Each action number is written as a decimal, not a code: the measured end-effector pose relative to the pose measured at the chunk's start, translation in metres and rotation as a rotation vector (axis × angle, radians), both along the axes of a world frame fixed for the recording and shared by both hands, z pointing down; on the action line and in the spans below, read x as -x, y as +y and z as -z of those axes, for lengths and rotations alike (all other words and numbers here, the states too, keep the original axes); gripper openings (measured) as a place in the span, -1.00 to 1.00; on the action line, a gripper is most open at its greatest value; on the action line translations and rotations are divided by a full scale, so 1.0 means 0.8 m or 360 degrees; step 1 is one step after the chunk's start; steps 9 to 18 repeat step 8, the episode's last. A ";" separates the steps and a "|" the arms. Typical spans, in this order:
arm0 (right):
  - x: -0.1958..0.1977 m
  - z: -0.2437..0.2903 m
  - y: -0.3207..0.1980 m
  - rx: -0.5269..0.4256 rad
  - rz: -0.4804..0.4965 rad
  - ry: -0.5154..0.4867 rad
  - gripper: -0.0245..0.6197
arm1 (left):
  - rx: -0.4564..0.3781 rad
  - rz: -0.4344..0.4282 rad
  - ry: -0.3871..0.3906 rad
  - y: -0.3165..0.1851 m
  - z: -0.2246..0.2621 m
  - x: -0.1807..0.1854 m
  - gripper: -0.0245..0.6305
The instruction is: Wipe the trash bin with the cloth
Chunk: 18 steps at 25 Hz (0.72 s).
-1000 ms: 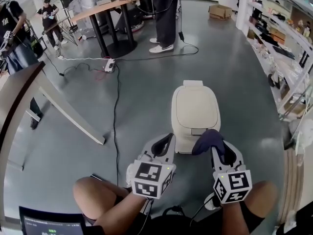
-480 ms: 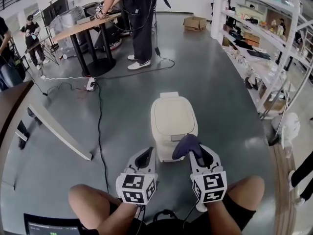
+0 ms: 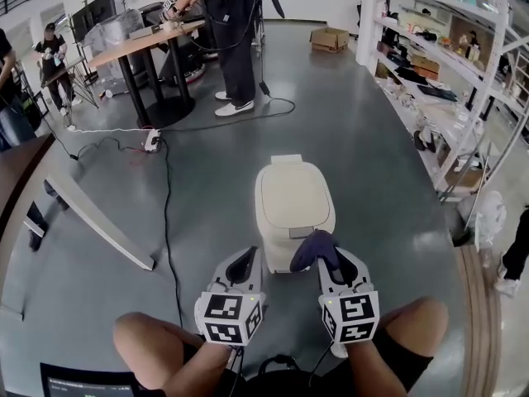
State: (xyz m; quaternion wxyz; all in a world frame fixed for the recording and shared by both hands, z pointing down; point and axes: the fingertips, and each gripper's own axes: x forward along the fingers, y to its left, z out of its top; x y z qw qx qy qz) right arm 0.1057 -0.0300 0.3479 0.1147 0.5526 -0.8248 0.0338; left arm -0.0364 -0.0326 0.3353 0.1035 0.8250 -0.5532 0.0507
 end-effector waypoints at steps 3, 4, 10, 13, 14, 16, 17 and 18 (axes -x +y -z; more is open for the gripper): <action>-0.001 0.000 -0.003 0.0004 -0.0006 -0.0003 -0.62 | 0.0012 0.0002 -0.0001 -0.002 -0.003 0.000 -0.93; -0.001 -0.001 -0.003 0.0008 -0.0010 -0.0009 -0.62 | 0.0015 0.0002 0.0000 -0.003 -0.005 0.000 -0.93; -0.006 -0.001 -0.007 0.0021 -0.0026 -0.0035 -0.62 | 0.0023 0.0000 0.0006 -0.007 -0.006 0.000 -0.93; -0.006 -0.001 -0.007 0.0021 -0.0026 -0.0035 -0.62 | 0.0023 0.0000 0.0006 -0.007 -0.006 0.000 -0.93; -0.006 -0.001 -0.007 0.0021 -0.0026 -0.0035 -0.62 | 0.0023 0.0000 0.0006 -0.007 -0.006 0.000 -0.93; -0.006 -0.001 -0.007 0.0021 -0.0026 -0.0035 -0.62 | 0.0023 0.0000 0.0006 -0.007 -0.006 0.000 -0.93; -0.006 -0.001 -0.007 0.0021 -0.0026 -0.0035 -0.62 | 0.0023 0.0000 0.0006 -0.007 -0.006 0.000 -0.93; -0.006 -0.001 -0.007 0.0021 -0.0026 -0.0035 -0.62 | 0.0023 0.0000 0.0006 -0.007 -0.006 0.000 -0.93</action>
